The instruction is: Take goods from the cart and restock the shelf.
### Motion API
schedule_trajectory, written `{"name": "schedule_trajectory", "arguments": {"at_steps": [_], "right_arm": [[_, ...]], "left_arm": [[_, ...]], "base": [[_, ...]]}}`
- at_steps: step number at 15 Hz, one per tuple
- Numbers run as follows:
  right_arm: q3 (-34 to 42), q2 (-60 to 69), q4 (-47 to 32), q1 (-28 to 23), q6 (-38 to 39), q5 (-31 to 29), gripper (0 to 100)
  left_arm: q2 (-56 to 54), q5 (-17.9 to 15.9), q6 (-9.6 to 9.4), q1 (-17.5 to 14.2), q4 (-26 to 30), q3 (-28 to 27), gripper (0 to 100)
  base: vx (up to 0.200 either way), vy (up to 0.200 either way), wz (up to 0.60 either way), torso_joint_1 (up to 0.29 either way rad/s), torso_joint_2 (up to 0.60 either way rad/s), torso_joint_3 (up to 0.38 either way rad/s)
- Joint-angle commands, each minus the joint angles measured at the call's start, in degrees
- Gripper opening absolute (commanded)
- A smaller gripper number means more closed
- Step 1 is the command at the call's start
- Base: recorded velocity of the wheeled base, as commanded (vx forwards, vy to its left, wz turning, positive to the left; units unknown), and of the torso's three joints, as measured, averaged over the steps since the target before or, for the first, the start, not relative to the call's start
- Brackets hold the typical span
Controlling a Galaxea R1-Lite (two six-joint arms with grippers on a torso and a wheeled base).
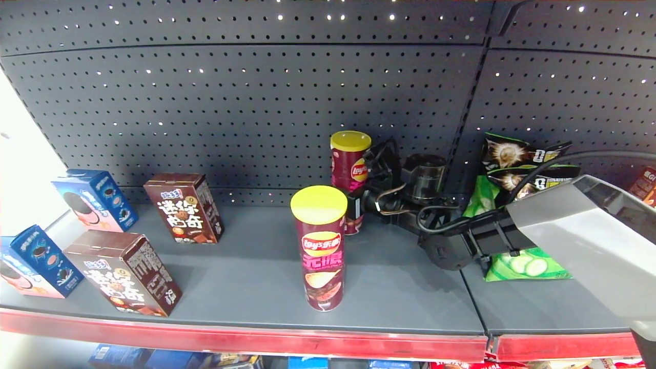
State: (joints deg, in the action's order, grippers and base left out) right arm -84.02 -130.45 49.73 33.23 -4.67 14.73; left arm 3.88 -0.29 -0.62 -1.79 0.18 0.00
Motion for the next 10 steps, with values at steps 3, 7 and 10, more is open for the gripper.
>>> {"name": "schedule_trajectory", "arguments": {"at_steps": [3,7,10], "right_arm": [[-0.1,0.1,-0.9,0.4,0.1,0.0,0],[-0.1,0.0,-1.0,0.4,0.1,0.0,100],[0.6,0.3,-1.4,0.5,0.0,0.0,100]], "left_arm": [[0.1,-0.1,0.01,-0.1,0.0,0.0,100],[0.1,-0.1,0.01,-0.1,0.0,0.0,100],[0.1,-0.1,0.01,-0.1,0.0,0.0,100]], "base": [[0.0,0.0,0.0,0.0,0.0,0.0],[0.0,0.0,0.0,0.0,0.0,0.0],[0.0,0.0,0.0,0.0,0.0,0.0]]}}
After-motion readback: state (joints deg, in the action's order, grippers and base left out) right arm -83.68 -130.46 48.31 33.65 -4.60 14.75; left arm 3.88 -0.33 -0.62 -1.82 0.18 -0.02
